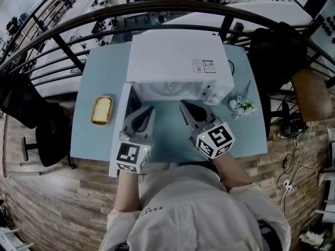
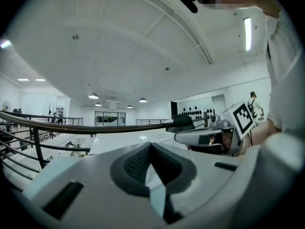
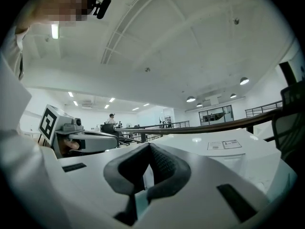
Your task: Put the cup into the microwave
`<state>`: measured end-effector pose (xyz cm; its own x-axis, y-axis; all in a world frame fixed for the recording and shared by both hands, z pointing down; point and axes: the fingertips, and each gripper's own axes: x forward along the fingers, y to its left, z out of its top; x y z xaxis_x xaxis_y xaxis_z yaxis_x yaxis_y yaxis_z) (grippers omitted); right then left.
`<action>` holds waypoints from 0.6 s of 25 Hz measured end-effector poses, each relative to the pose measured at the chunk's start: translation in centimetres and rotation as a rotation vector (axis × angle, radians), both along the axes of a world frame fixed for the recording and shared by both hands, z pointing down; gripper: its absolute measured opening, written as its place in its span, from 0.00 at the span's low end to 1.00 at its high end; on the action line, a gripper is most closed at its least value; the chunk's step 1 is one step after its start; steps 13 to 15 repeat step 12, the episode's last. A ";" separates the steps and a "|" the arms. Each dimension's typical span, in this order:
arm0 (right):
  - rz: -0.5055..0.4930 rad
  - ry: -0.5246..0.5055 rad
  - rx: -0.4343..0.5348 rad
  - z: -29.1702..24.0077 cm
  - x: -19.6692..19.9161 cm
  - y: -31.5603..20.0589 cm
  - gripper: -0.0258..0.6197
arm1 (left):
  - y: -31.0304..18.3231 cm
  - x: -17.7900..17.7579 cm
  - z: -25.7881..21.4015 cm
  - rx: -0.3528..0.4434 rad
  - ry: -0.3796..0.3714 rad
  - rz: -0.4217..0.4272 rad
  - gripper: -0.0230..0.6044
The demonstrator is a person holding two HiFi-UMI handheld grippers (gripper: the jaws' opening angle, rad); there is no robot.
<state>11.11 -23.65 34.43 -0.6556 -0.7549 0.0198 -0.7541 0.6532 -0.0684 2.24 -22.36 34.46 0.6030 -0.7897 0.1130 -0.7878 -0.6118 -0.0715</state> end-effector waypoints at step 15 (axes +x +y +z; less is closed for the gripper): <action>0.001 -0.005 0.017 -0.5 -0.5 -0.2 0.06 | -0.4 -0.9 -0.6 0.015 0.019 -0.030 0.04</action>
